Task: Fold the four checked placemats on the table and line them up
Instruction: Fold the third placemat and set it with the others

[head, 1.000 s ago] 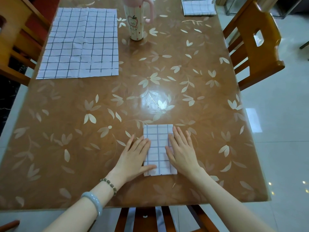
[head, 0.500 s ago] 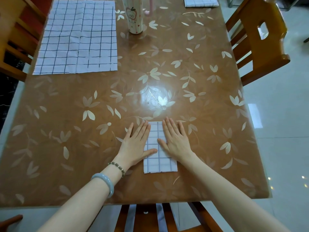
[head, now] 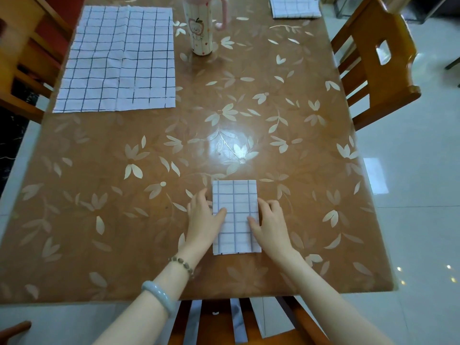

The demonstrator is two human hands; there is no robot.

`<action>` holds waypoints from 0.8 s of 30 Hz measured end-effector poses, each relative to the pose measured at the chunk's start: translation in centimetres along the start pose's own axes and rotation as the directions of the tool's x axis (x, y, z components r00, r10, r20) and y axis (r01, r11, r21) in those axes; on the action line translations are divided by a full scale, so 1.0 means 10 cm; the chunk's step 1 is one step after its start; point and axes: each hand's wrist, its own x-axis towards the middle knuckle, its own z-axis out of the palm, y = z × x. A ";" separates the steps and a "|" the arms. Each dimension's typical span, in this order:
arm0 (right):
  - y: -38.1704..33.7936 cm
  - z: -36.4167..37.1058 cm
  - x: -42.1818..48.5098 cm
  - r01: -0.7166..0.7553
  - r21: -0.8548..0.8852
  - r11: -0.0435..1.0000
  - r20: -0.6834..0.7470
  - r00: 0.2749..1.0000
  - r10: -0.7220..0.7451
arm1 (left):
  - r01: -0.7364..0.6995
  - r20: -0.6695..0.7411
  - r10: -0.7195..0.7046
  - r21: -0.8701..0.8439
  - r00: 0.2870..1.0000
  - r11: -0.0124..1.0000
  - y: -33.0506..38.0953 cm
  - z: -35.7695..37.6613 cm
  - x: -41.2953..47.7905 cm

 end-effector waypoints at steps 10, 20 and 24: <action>0.00 0.09 -0.09 -0.115 0.112 0.987 0.056 0.992 0.109 | 0.291 0.126 -0.265 -0.309 0.956 0.905 0.12 0.10 0.01; -0.08 -0.47 -0.07 -0.424 0.587 0.690 0.409 0.890 0.200 | 0.456 0.421 -0.229 -0.588 0.878 0.668 0.32 -0.10 -0.21; -0.11 -0.68 -0.12 -0.483 0.545 0.685 0.621 0.781 0.057 | 0.425 0.412 -0.167 -0.682 0.896 0.595 0.46 -0.29 -0.37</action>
